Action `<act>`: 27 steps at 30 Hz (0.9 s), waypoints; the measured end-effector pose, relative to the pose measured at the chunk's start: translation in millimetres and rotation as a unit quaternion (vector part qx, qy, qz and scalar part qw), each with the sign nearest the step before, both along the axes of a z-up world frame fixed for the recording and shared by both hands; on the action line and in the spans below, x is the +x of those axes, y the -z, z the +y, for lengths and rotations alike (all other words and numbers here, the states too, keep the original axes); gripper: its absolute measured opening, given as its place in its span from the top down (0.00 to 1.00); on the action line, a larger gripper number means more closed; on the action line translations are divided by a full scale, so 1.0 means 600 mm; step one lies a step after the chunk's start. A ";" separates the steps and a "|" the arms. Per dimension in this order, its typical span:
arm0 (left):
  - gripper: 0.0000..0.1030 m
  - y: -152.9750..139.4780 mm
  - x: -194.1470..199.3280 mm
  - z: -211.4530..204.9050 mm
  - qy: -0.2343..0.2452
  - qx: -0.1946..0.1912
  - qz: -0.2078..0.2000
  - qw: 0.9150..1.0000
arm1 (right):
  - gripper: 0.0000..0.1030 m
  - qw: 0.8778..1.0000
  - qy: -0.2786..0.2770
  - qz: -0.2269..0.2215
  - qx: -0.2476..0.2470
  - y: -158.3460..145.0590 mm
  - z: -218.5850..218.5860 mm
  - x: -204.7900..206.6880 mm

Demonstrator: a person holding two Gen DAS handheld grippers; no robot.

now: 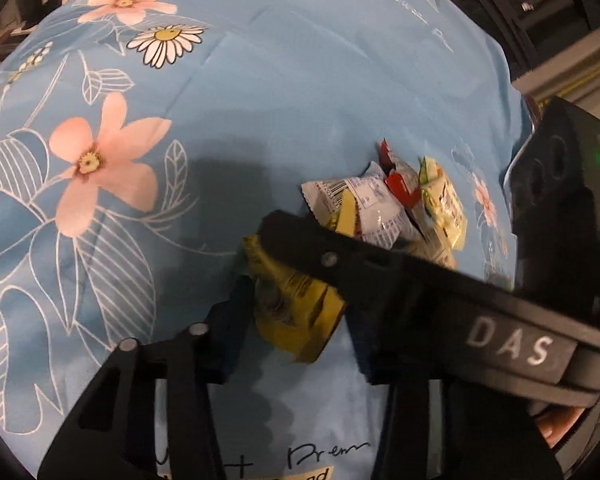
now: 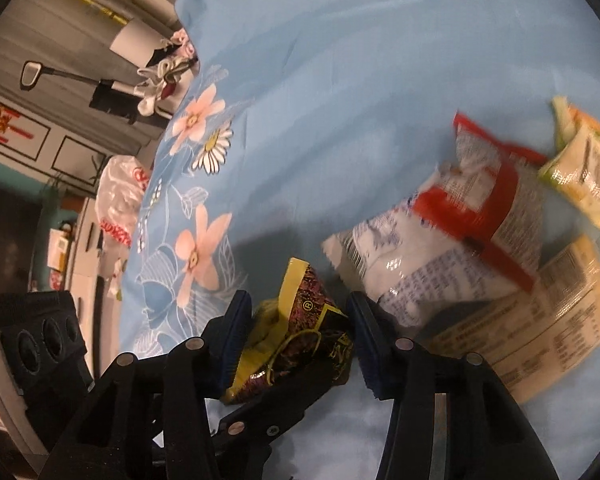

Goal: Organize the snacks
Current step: 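Reach the right gripper to the pile and grasp the dark chocolate wrapper, then lift the chocolate wrapper and carry it toward the green box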

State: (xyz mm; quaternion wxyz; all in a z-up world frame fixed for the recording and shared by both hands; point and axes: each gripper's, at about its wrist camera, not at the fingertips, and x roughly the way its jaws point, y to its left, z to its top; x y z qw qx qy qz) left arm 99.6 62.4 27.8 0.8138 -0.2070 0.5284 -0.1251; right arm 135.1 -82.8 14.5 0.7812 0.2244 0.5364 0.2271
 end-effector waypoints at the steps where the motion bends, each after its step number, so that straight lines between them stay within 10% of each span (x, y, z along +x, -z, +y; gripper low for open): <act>1: 0.68 -0.004 -0.001 -0.002 0.008 -0.001 -0.003 1.000 | 0.49 1.000 0.000 -0.002 0.006 0.001 0.001 -0.001; 27: 0.69 -0.130 -0.136 -0.120 0.119 0.048 -0.163 0.978 | 0.50 0.983 0.104 -0.154 0.017 -0.123 -0.087 -0.195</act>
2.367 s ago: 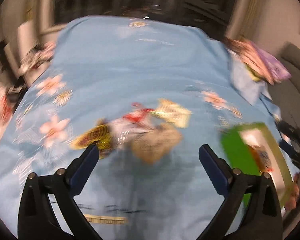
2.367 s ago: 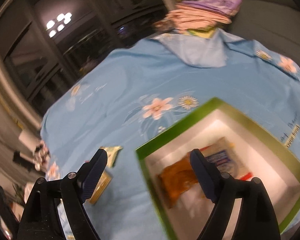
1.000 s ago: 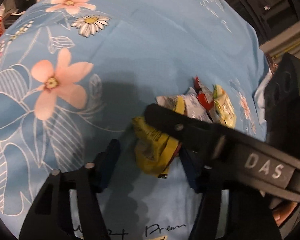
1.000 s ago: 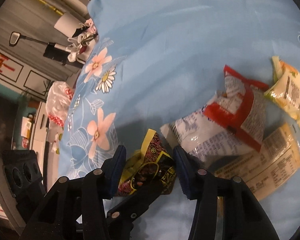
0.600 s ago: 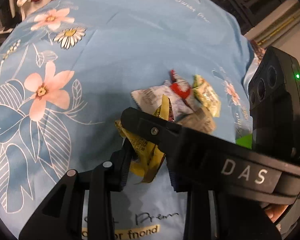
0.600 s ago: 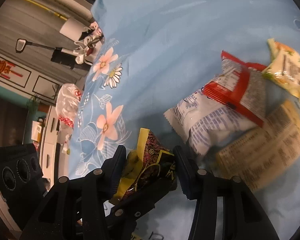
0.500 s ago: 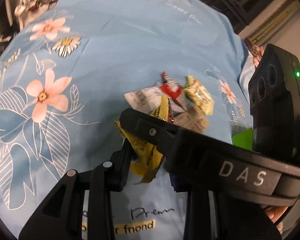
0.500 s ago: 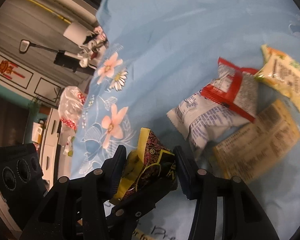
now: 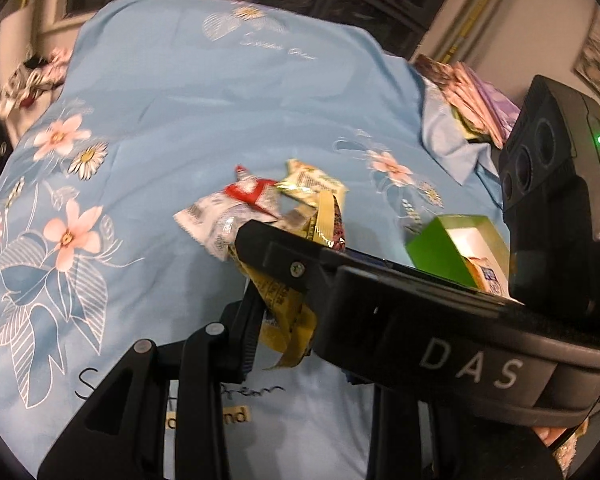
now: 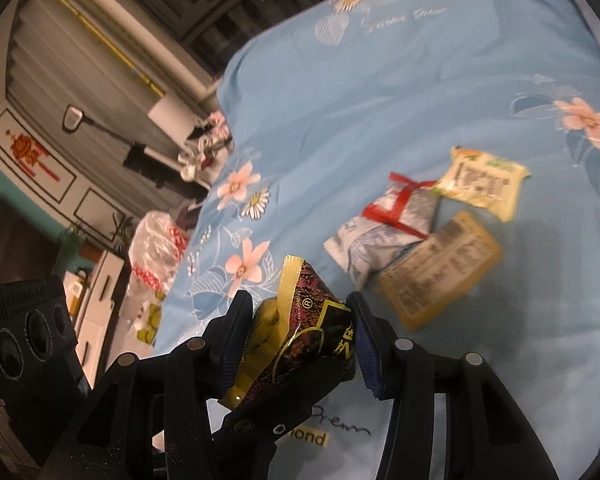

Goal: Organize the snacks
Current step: 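Lift the chocolate wrapper and carry it toward the green box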

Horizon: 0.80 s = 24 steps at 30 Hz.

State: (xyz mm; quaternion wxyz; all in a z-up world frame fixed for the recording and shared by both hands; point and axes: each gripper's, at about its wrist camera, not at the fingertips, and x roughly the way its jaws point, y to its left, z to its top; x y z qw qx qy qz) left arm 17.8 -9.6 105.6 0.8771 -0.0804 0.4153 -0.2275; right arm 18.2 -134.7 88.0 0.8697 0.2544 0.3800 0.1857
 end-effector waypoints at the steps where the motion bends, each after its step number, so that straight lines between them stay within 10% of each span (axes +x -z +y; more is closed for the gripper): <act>1: 0.69 -0.004 -0.006 -0.008 0.007 0.002 -0.006 1.000 | 0.50 1.000 0.006 -0.005 0.000 -0.003 -0.004 -0.008; 24: 0.68 -0.071 -0.067 -0.112 0.050 0.011 -0.098 0.994 | 0.53 0.994 0.057 -0.087 -0.014 -0.070 -0.108 -0.109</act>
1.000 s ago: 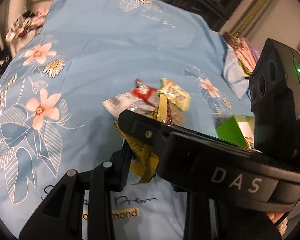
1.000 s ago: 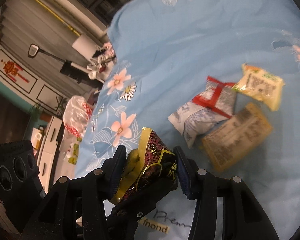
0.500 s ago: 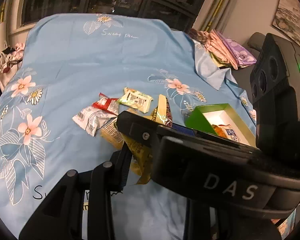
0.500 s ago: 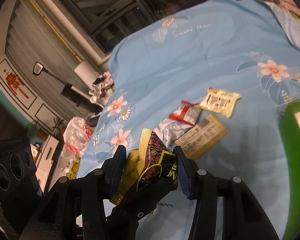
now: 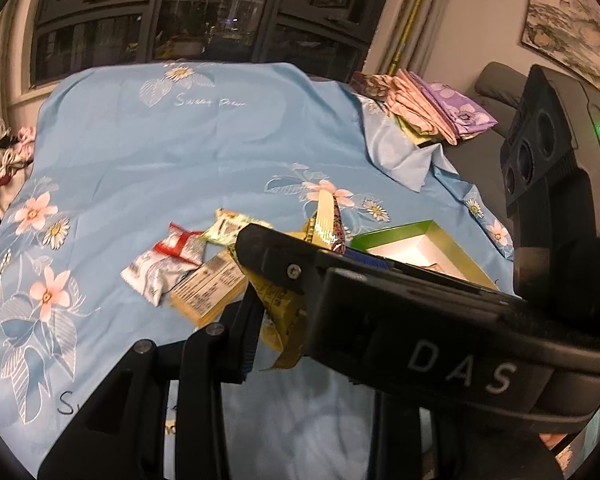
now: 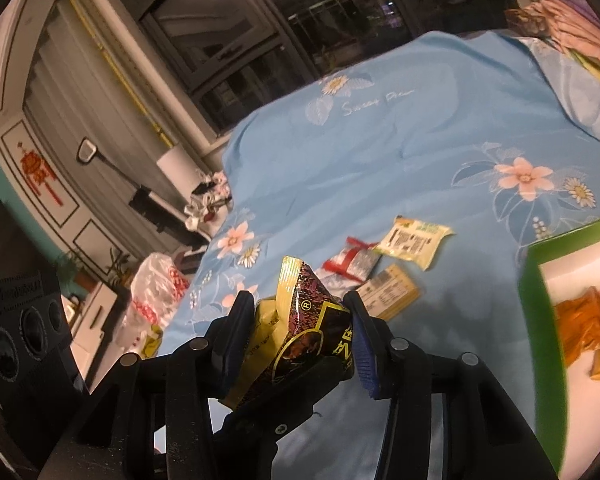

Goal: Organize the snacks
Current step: 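Lift the chocolate wrapper and carry it toward the green box, then lower the held chocolate wrapper into the green box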

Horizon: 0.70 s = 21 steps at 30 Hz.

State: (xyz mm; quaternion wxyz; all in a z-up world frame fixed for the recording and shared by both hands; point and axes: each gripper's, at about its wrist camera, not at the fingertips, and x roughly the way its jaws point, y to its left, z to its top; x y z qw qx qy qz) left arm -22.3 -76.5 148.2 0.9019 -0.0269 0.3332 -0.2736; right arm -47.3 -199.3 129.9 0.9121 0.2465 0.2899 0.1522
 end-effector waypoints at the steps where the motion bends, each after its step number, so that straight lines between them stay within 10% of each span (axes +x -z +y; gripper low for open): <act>1: 0.68 -0.003 0.001 -0.008 0.005 0.000 -0.002 1.000 | 0.53 1.000 0.003 -0.002 0.001 -0.001 -0.008 -0.003; 21: 0.68 -0.010 0.002 -0.230 0.135 0.015 -0.015 0.991 | 0.54 0.986 0.156 -0.002 0.061 0.014 -0.218 -0.076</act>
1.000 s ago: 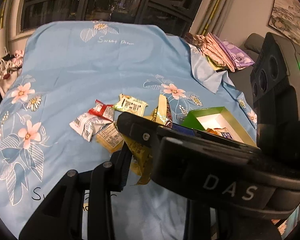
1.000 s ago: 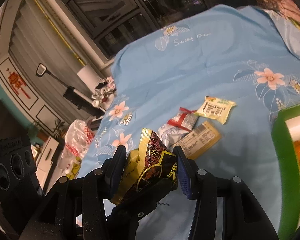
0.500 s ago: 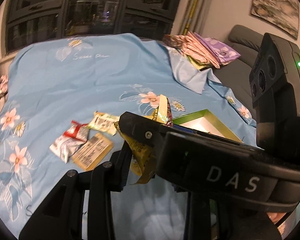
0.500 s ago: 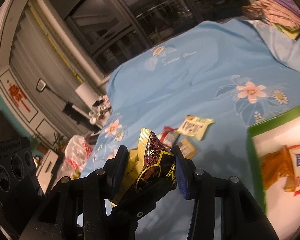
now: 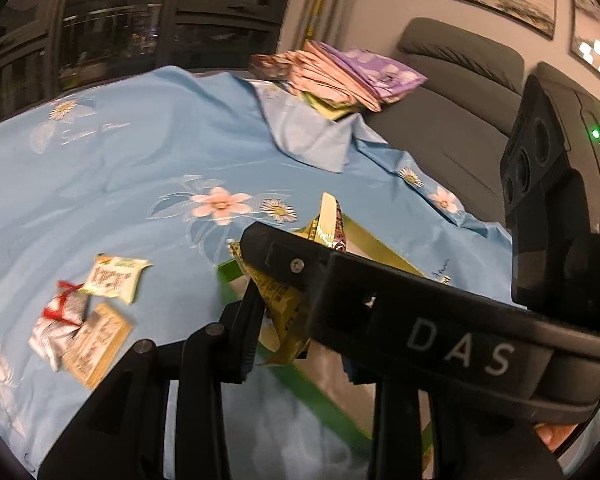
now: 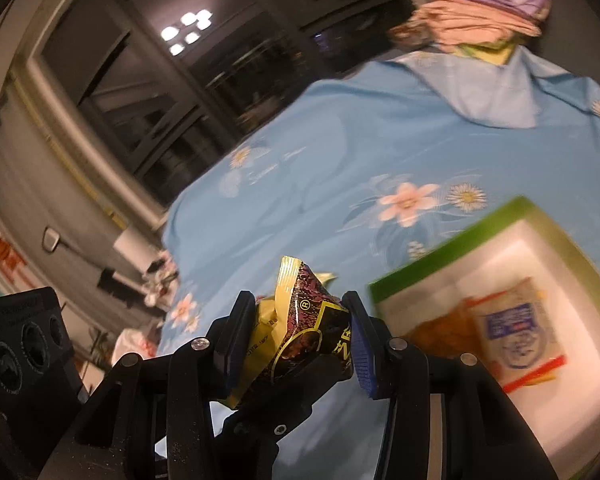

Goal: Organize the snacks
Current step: 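Lower the held chocolate wrapper into the green box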

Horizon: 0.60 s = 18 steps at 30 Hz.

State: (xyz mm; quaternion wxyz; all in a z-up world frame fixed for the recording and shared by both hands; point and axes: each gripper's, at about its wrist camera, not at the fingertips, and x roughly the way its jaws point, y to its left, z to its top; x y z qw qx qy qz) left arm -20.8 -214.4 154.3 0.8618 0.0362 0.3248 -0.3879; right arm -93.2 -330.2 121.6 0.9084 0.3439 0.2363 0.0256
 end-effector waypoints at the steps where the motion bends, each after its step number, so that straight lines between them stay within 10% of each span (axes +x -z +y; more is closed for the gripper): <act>1: 0.68 0.001 0.000 -0.006 0.005 -0.001 0.002 1.000 | 0.54 1.000 0.009 0.001 0.005 0.004 -0.011 -0.003; 18: 0.68 0.055 0.026 -0.115 0.072 0.004 0.083 0.994 | 0.55 0.991 0.101 0.053 0.076 0.073 -0.115 -0.033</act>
